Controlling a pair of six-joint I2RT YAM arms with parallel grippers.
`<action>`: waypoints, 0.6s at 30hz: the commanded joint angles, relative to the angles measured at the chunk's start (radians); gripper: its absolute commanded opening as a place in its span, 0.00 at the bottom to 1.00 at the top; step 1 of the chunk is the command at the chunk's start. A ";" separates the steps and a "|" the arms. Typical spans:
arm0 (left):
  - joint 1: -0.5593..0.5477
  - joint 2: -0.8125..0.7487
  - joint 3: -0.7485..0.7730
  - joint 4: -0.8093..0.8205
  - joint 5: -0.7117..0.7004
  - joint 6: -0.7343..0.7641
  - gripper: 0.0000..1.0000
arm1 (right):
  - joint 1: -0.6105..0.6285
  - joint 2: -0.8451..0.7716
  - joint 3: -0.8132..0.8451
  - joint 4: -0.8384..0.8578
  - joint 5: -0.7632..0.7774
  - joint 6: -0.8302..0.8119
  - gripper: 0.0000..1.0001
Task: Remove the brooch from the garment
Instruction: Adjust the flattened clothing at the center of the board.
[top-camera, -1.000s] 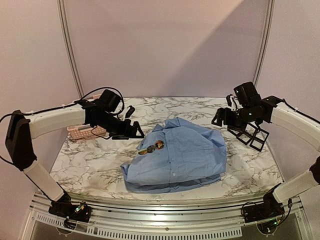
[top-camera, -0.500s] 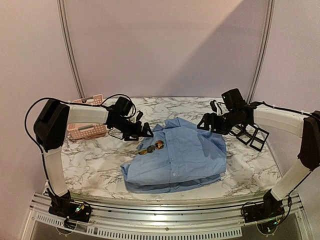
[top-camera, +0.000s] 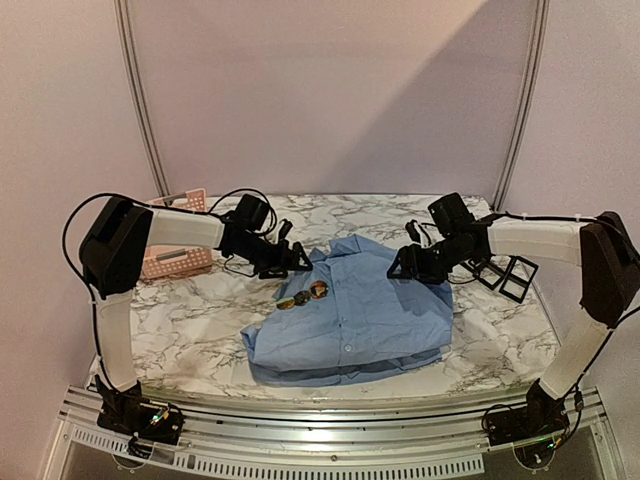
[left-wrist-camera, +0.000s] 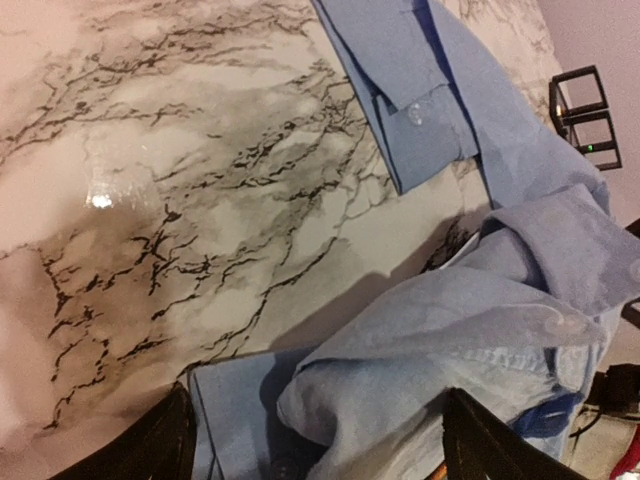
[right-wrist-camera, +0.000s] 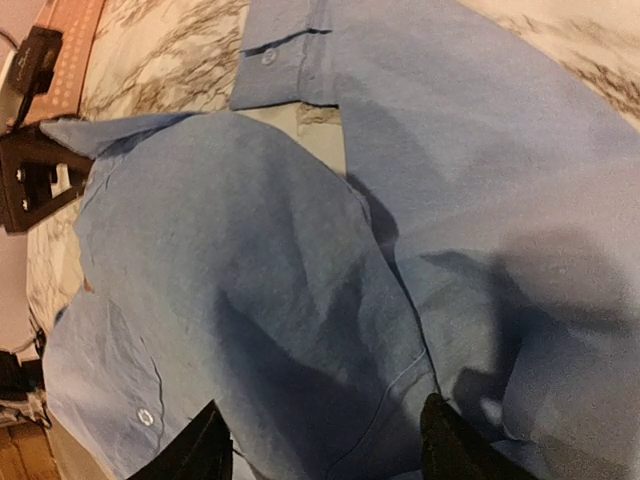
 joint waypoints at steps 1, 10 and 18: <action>0.003 0.026 0.005 0.045 0.049 -0.015 0.76 | 0.011 0.030 -0.002 0.029 -0.024 -0.009 0.53; -0.005 -0.039 -0.082 0.249 0.192 -0.131 0.14 | 0.014 0.000 0.033 0.036 0.050 0.004 0.03; 0.008 -0.221 -0.103 0.278 0.154 -0.109 0.00 | 0.015 -0.058 0.100 0.071 0.140 -0.005 0.00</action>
